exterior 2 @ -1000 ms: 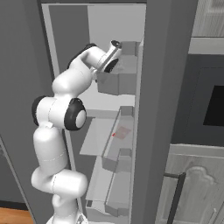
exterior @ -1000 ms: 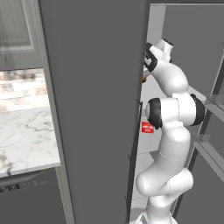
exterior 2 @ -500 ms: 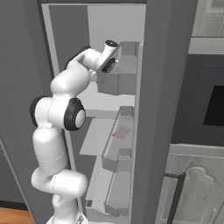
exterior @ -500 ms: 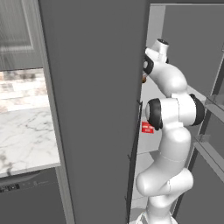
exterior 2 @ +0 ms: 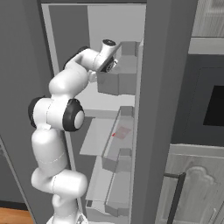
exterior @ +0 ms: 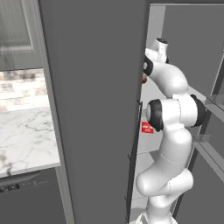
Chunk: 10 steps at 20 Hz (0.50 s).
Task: Pick the egg and butter from the fridge and place them by the bowl for mixing.
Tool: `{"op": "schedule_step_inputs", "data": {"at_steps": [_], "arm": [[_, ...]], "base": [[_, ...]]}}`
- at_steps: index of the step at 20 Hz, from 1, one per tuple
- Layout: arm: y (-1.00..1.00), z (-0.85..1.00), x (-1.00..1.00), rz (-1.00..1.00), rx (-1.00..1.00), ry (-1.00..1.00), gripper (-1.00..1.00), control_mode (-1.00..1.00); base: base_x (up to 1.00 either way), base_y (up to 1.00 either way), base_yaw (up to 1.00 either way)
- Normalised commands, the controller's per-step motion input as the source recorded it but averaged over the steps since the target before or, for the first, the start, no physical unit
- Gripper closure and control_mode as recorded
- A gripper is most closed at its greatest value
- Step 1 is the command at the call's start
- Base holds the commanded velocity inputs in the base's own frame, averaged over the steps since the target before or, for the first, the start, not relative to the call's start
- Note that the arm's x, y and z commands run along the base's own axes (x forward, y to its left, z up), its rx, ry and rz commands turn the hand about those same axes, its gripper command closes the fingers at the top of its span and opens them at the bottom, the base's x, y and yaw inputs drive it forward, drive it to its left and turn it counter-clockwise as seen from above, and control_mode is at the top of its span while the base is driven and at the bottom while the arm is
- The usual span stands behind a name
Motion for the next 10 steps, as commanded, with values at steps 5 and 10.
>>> {"op": "schedule_step_inputs", "data": {"at_steps": [5, 10], "arm": [[-0.02, -0.03, -0.50, -0.01, 0.00, 0.00, 1.00, -1.00], [-0.01, 0.00, -0.73, -0.07, 0.00, -0.02, 1.00, -1.00]], "base": [[0.00, 0.00, 0.00], [0.00, 0.00, 0.00]]}}
